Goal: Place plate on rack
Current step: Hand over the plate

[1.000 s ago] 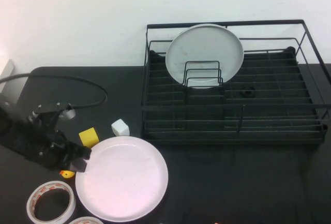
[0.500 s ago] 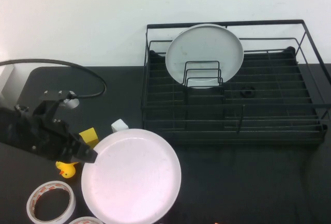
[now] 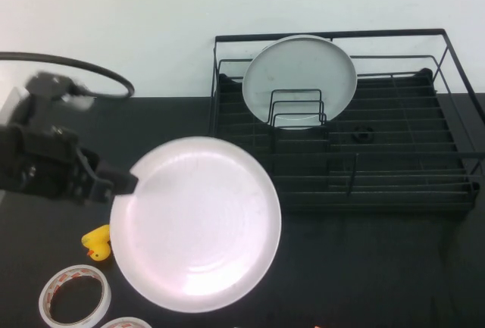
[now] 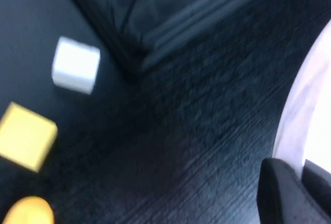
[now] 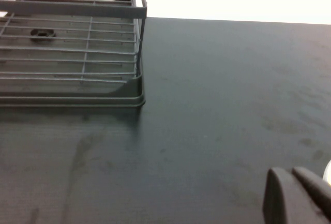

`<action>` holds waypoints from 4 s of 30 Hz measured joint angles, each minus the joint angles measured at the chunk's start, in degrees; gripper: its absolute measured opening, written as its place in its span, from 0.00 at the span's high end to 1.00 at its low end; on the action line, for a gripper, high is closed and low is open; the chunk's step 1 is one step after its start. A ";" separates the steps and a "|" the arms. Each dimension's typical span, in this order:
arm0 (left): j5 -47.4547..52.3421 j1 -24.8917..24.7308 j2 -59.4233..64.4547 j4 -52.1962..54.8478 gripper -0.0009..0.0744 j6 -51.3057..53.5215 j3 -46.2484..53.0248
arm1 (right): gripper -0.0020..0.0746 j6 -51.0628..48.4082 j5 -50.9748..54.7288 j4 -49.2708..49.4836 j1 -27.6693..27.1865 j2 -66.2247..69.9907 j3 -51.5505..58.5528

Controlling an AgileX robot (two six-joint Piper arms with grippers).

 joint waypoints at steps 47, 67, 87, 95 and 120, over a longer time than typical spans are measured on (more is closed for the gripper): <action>-23.74 -21.32 -8.75 -8.27 0.99 -4.79 0.57 | 0.87 -47.95 14.34 80.33 0.00 16.01 -10.93; -21.15 -24.00 -8.08 -13.44 0.99 1.25 0.57 | 0.29 -78.58 39.67 95.98 0.00 70.17 -48.79; -21.41 -24.00 -8.08 -13.43 0.99 4.26 0.57 | 0.37 -75.79 41.73 80.56 12.46 85.36 -57.73; -22.74 -24.00 -8.19 -14.24 0.99 4.48 0.57 | 0.81 -73.36 37.73 78.23 12.46 85.62 -57.73; -26.11 -24.00 -18.34 -2.52 0.63 -10.62 0.57 | 0.81 -96.23 23.78 70.77 12.56 85.71 -70.14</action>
